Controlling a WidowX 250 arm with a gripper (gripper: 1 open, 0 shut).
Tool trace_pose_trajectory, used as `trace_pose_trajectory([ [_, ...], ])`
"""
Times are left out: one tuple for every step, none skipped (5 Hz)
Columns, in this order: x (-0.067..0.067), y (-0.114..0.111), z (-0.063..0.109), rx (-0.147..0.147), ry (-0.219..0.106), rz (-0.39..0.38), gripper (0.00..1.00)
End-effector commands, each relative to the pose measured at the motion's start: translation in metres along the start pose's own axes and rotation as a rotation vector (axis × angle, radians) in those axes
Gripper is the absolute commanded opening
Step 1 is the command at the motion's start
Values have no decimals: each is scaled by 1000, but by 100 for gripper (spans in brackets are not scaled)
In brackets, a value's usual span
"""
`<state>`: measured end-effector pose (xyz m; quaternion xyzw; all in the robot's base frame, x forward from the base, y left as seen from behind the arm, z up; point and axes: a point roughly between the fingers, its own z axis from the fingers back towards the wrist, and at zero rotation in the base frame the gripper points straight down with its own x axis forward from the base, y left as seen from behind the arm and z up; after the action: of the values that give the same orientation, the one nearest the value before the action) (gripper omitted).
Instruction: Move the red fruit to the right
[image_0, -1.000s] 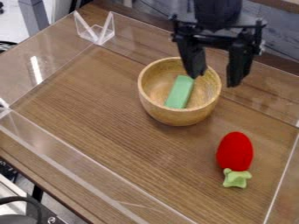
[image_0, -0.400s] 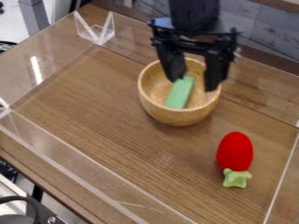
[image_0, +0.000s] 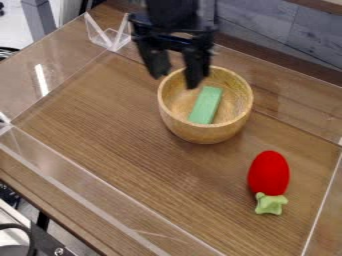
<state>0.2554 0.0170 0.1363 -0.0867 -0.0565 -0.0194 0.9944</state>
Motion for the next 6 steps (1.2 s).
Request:
trace_pose_trajectory([
  [20,4,-7,26,-64,30,100],
  [31,6,-15,47,-85,62,100],
  [36,0,-16,64,-107,70,100],
  [41,0,-14,74,-128,82,100],
  [42,6,-17,86,-138,77,100],
  [39,10,-21,89,-136,84,100],
])
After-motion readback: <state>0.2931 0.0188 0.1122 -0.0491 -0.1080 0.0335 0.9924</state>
